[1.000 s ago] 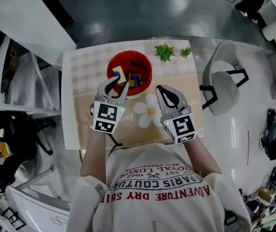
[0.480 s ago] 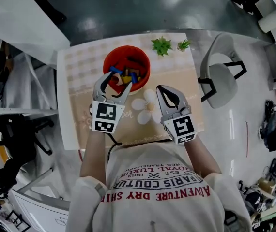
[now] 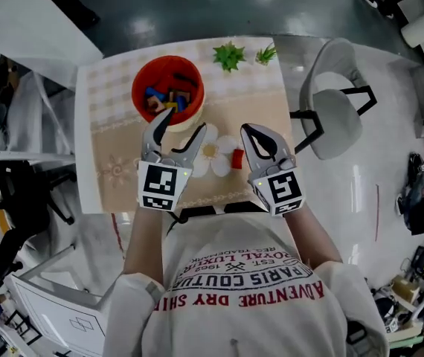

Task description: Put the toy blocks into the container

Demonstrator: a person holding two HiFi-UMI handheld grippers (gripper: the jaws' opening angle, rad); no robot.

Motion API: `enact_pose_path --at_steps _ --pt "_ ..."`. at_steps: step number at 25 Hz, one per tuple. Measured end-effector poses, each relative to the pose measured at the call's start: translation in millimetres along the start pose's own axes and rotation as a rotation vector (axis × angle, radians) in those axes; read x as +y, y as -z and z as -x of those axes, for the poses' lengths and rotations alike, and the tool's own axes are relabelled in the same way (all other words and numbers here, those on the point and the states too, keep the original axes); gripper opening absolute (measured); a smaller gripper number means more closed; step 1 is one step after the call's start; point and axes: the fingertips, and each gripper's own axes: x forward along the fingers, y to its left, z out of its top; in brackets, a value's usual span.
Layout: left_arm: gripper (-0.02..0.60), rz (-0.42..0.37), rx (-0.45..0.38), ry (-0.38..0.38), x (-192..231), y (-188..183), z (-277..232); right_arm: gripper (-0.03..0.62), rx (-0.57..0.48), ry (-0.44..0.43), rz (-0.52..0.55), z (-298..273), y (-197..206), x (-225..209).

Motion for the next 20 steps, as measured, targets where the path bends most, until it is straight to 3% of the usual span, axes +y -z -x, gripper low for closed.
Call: enact_pose_path --at_steps 3,9,20 --pt "0.298 -0.009 0.038 0.018 -37 12 -7 0.002 0.011 -0.016 -0.021 15 14 -14" --pt "0.298 0.053 0.148 0.027 -99 61 -17 0.002 0.039 -0.07 -0.03 38 42 -28" --pt "0.296 0.187 0.341 -0.026 -165 152 -30 0.002 0.096 -0.15 -0.059 60 101 -35"
